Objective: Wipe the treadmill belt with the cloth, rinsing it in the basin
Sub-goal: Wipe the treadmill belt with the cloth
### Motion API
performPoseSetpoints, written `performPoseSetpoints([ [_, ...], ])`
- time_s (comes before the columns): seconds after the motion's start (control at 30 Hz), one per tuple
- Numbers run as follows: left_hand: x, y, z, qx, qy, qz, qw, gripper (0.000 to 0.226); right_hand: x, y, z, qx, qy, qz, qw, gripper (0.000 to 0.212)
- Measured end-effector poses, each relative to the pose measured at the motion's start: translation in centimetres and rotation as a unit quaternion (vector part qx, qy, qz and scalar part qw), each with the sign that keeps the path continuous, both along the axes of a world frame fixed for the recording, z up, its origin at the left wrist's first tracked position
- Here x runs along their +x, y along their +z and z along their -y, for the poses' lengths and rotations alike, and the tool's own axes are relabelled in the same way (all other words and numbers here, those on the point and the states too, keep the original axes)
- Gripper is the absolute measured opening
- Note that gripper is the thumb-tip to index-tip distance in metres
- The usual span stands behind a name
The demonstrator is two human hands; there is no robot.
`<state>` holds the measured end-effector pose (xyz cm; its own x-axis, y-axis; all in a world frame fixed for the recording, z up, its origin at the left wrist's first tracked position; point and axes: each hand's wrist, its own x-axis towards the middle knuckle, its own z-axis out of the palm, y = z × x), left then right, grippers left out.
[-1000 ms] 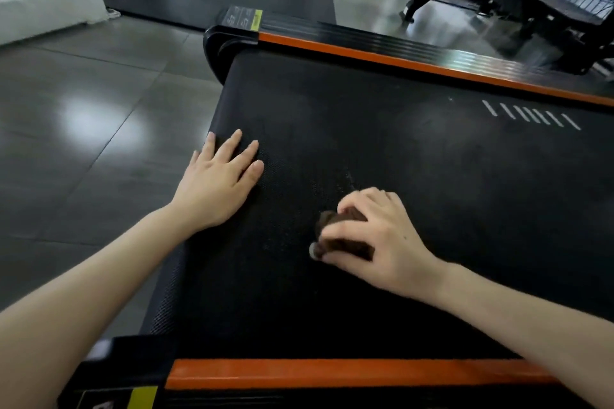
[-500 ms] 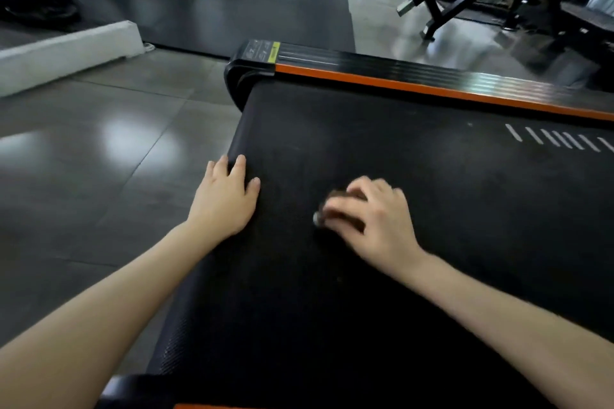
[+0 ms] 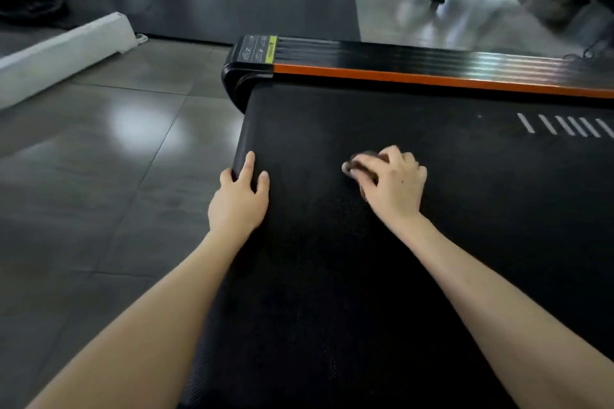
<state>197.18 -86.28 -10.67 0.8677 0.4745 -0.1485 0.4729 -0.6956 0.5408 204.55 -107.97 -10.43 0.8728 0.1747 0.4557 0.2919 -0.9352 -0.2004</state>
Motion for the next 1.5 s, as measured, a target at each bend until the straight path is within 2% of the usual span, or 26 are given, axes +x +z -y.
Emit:
performPoseSetpoints([
  [0.13, 0.1, -0.3, 0.0, 0.008, -0.005, -0.007, 1.0, 0.054, -6.8, -0.2, 0.9, 0.0, 0.162, 0.014, 0.987, 0.025],
  [0.23, 0.2, -0.3, 0.1, 0.012, -0.009, -0.008, 1.0, 0.055, -6.3, 0.2, 0.5, -0.008, 0.21, 0.006, 0.978, 0.032],
  [0.4, 0.6, -0.6, -0.2, 0.004, -0.013, -0.002, 1.0, 0.055, 3.1, -0.3, -2.5, -0.025, 0.081, 0.026, 0.996, 0.027],
  [0.47, 0.6, -0.8, -0.4, -0.009, -0.007, 0.008, 1.0, 0.056, 6.2, 0.3, -4.3, -0.024, 0.006, -0.031, 0.999, 0.029],
  [0.53, 0.7, -0.8, -0.6, -0.033, 0.005, 0.017, 0.999, 0.057, 6.6, 0.5, -6.0, -0.014, -0.026, -0.061, 0.998, 0.029],
  [0.57, 0.7, -0.8, -0.7, -0.045, 0.011, 0.017, 0.999, 0.057, 5.4, 0.6, -6.5, 0.001, -0.002, -0.055, 0.998, 0.026],
  [0.63, 0.7, -0.8, -0.8, -0.057, 0.015, 0.015, 0.998, 0.055, 1.6, 0.2, -6.7, 0.013, 0.108, -0.012, 0.994, 0.021],
  [0.73, 0.6, -0.8, -0.8, -0.06, 0.017, 0.013, 0.998, 0.053, -2.5, -0.4, -5.9, -0.01, 0.275, -0.013, 0.961, 0.023],
  [0.8, 0.7, -0.9, -0.8, -0.059, 0.016, 0.016, 0.998, 0.053, 0.2, -0.1, -6.3, -0.023, 0.3, -0.017, 0.954, 0.023],
  [0.9, 0.7, -1.0, -0.7, -0.05, 0.019, 0.015, 0.998, 0.054, 7.6, 0.1, -9.3, -0.023, 0.2, 0.009, 0.98, 0.029],
  [0.97, 0.5, -1.2, -0.7, -0.046, 0.017, 0.02, 0.999, 0.055, 11.9, 0.4, -11.3, -0.029, 0.096, -0.036, 0.994, 0.028],
  [1.03, 0.7, -1.2, -0.8, -0.04, 0.018, 0.023, 0.999, 0.055, 12.9, 0.5, -12.5, -0.022, 0.058, -0.074, 0.995, 0.026],
  [1.13, 0.8, -1.3, -0.7, -0.035, 0.02, 0.02, 0.999, 0.057, 9.0, 0.2, -12.3, 0.007, 0.15, -0.024, 0.988, 0.023],
  [1.2, 0.8, -1.2, -0.7, -0.03, 0.022, 0.018, 0.999, 0.058, 5.8, -0.3, -11.5, -0.009, 0.272, -0.017, 0.962, 0.024],
  [1.27, 0.7, -1.2, -0.6, -0.032, 0.024, 0.016, 0.999, 0.059, 7.1, 0.0, -11.4, -0.036, 0.325, -0.023, 0.945, 0.026],
  [1.33, 0.8, -1.2, -0.6, -0.033, 0.023, 0.016, 0.999, 0.061, 11.3, 0.3, -12.1, -0.037, 0.243, 0.006, 0.969, 0.029],
  [1.4, 0.6, -1.1, -0.5, -0.032, 0.021, 0.015, 0.999, 0.062, 15.4, 0.5, -12.4, -0.014, 0.069, -0.021, 0.997, 0.028],
  [1.43, 0.6, -1.1, -0.5, -0.029, 0.017, 0.016, 0.999, 0.063, 16.8, 0.5, -12.5, -0.008, -0.01, -0.04, 0.999, 0.028],
  [1.5, 0.7, -1.1, -0.4, -0.019, 0.017, 0.021, 0.999, 0.061, 17.8, 0.4, -13.4, -0.006, -0.087, -0.05, 0.995, 0.028],
])
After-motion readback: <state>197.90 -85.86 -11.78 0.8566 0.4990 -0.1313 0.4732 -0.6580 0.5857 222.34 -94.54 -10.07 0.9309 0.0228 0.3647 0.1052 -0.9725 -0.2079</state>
